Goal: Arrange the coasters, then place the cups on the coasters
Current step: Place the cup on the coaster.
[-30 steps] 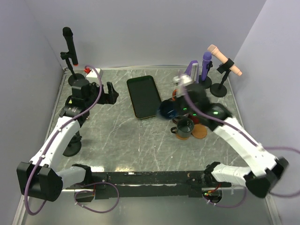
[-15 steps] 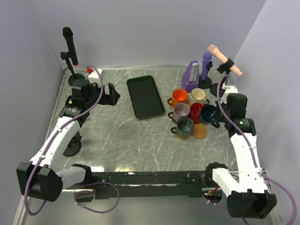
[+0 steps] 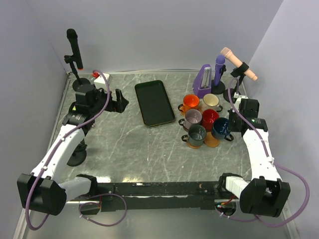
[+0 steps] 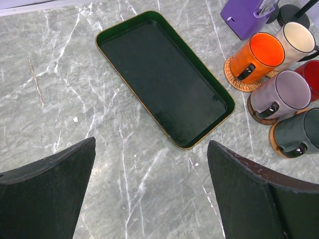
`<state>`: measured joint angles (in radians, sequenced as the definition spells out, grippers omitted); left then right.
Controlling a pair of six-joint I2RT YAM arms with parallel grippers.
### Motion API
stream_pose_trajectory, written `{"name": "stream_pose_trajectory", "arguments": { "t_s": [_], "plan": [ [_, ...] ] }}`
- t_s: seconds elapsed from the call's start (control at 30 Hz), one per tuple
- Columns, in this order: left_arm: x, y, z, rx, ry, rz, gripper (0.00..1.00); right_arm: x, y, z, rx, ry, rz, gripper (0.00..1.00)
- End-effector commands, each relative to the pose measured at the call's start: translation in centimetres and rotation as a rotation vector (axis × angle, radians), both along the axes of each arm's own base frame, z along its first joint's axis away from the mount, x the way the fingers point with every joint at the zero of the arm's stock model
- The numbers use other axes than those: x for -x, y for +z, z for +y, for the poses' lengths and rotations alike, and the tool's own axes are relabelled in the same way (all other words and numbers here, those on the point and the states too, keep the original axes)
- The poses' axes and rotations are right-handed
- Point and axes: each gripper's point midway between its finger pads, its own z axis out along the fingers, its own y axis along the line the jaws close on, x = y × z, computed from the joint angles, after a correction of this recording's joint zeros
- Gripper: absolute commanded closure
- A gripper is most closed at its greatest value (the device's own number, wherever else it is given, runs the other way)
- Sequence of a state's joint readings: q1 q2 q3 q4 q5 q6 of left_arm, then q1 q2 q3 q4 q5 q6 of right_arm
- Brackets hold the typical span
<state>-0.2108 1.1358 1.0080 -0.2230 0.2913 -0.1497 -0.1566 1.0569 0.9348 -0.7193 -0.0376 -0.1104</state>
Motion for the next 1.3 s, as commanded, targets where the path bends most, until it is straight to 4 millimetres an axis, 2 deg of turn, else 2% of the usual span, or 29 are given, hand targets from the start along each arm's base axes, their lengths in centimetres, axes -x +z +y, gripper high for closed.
{"name": "stream_pose_trajectory", "arguments": {
  "t_s": [0.0,0.5,0.63,1.27],
  "plan": [
    [0.1,1.8,-0.2,0.0,-0.023,-0.065,0.03,-1.6,0.6,0.2,-0.025,0.027,-0.072,1.0],
    [-0.3,0.6,-0.5,-0.007,-0.03,-0.033,0.03,-2.9,-3.0,1.3,-0.081,0.162,0.043,1.0],
    [-0.6,0.3,-0.1,-0.015,-0.008,-0.023,0.02,-2.5,-4.2,0.6,-0.06,0.138,0.106,1.0],
    [-0.6,0.4,-0.1,-0.01,0.0,-0.029,0.02,-3.2,-5.2,1.5,-0.077,0.146,0.126,1.0]
  ]
}}
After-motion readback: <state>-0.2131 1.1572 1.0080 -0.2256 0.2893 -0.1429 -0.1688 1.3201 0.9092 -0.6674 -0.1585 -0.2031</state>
